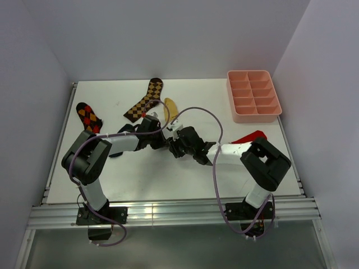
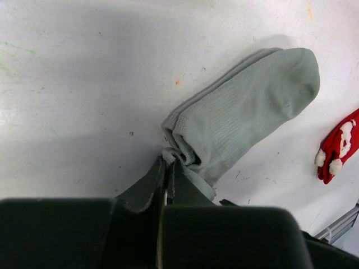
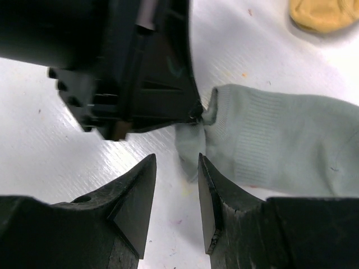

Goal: Roll the socks
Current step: Roll the sock at the center of the board.

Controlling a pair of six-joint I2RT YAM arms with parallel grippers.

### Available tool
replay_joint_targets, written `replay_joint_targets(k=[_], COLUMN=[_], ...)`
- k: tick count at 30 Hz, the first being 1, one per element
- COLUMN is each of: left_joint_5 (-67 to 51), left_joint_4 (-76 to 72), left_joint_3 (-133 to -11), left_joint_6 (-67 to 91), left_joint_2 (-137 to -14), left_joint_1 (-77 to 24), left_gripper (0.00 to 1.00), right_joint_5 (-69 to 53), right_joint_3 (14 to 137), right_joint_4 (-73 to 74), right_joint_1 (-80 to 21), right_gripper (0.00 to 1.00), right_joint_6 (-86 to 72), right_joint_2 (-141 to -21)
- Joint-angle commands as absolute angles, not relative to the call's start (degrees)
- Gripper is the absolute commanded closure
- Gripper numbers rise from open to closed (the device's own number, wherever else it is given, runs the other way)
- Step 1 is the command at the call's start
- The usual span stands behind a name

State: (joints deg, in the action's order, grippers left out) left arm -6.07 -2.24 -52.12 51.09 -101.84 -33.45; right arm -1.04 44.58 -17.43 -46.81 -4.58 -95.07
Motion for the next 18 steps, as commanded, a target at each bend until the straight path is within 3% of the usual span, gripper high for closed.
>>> replay_joint_targets(k=[1,18], left_joint_5=[-5.3,-6.6], left_joint_4=[-0.3,-0.2], left_joint_3=[-54.3,-54.5], left_joint_6=[49.5,50.2], left_joint_2=[-100.6,-100.4], left_joint_1=[-33.8,-33.9], left_gripper=[1.00,1.00], right_joint_5=[2.7,9.0], right_joint_3=[44.6,48.2], right_joint_4=[-21.8,-19.3], right_joint_1=[-48.3,-51.1], right_gripper=[0.57,0.61], right_joint_6=[-0.6,1.5], right_joint_2=[-95.6,-103.9])
